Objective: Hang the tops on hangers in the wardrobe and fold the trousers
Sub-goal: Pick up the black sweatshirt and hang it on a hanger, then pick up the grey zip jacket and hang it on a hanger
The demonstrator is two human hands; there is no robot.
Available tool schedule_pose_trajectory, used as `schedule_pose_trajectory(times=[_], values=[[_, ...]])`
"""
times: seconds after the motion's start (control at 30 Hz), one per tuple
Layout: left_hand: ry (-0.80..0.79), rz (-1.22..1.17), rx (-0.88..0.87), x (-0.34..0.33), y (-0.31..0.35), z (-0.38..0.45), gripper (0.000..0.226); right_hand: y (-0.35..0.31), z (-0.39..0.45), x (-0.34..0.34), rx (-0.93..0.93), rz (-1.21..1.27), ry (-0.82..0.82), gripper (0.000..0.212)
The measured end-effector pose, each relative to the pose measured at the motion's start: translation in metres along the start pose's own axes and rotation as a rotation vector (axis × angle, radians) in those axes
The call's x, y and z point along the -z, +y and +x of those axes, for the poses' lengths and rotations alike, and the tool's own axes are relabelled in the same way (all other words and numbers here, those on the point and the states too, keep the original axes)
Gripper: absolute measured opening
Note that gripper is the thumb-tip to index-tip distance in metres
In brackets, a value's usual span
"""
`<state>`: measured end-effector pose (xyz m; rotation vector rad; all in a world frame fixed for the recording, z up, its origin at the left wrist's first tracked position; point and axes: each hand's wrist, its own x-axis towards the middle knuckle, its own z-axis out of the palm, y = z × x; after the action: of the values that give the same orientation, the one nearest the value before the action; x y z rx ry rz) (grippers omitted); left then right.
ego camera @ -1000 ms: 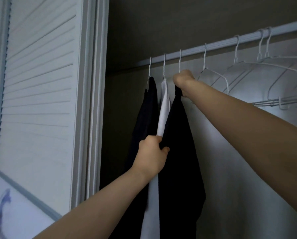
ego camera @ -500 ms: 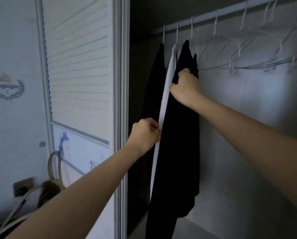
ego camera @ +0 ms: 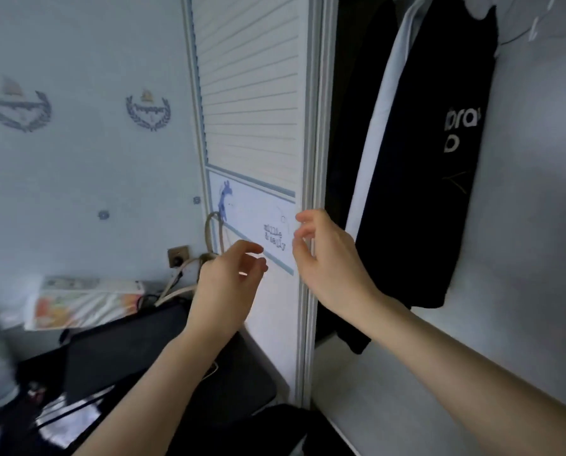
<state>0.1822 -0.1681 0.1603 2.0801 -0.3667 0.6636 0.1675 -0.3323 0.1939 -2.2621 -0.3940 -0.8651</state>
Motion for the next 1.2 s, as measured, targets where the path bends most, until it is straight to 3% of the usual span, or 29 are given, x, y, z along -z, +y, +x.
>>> schedule_pose_trajectory(times=[0.43,0.63,0.83,1.2], values=[[0.485,0.297,0.536,0.154,-0.04,-0.277,0.022,-0.138,-0.167,-0.121,0.296,0.427,-0.51,0.027],[0.696,0.372,0.814,0.222,-0.054,-0.412,0.011,-0.22,-0.256,-0.176,0.442,0.539,-0.787,0.03],[0.789,0.451,1.042,0.276,-0.072,-0.528,0.017,-0.303,-0.337,-0.236,0.509,0.596,-0.993,0.031],[0.846,0.265,1.421,0.38,-0.18,-0.682,0.01,-0.407,-0.464,-0.403,0.466,0.375,-1.332,0.022]])
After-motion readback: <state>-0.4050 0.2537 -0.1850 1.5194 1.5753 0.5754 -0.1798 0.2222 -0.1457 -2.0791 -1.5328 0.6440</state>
